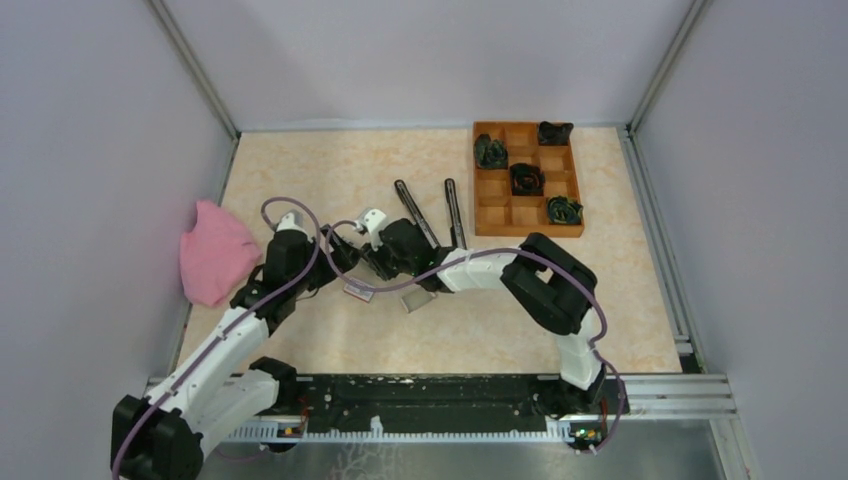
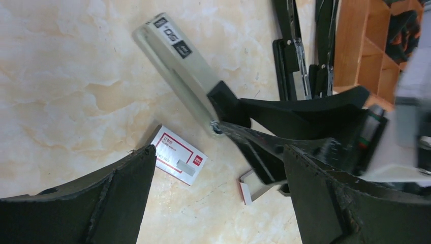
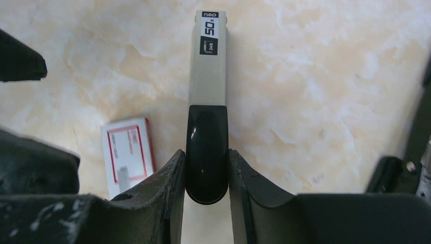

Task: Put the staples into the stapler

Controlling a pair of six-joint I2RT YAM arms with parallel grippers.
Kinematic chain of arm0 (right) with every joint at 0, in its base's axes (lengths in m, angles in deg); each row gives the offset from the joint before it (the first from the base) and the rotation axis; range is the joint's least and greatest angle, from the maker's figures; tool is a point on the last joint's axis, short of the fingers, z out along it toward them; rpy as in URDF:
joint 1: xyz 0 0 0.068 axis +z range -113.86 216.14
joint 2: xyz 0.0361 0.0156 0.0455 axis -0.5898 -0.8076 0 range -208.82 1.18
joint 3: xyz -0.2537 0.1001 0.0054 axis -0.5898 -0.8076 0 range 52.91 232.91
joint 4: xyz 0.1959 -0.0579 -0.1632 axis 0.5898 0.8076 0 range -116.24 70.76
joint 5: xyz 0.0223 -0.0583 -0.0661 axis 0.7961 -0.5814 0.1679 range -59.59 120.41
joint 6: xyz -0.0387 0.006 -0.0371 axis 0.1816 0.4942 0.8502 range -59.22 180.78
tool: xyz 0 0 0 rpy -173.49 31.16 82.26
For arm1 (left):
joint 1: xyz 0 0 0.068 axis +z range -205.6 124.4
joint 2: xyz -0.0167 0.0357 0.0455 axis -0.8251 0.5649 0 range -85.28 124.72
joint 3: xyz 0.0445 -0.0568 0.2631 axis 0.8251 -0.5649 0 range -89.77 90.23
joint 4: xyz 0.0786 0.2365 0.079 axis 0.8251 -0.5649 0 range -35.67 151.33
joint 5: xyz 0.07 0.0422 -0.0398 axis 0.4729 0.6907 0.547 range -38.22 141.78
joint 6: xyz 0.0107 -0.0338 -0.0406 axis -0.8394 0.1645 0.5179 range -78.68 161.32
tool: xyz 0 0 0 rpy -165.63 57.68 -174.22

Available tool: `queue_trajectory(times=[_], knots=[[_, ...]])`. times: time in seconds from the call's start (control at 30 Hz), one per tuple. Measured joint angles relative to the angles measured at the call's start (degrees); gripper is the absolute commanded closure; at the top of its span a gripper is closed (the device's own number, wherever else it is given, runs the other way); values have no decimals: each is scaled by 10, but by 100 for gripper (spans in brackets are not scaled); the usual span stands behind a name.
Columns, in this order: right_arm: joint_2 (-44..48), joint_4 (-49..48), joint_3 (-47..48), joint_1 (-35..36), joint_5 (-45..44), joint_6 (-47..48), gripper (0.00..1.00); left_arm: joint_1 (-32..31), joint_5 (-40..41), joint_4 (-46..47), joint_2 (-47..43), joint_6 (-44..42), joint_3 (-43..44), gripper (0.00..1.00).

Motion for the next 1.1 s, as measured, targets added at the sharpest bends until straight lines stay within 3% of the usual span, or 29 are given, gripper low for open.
queue_trajectory(times=[0.2, 0.47, 0.83, 1.1], knots=[[-53, -7, 66, 28, -25, -21, 71, 10, 49, -45, -39, 0, 18, 0], [-58, -34, 70, 49, -44, -41, 54, 13, 93, -96, -89, 9, 23, 0], [53, -26, -40, 54, -65, -23, 45, 12, 77, -84, -94, 19, 57, 1], [142, -10, -118, -14, -94, -22, 43, 12, 28, -46, -18, 7, 83, 0]])
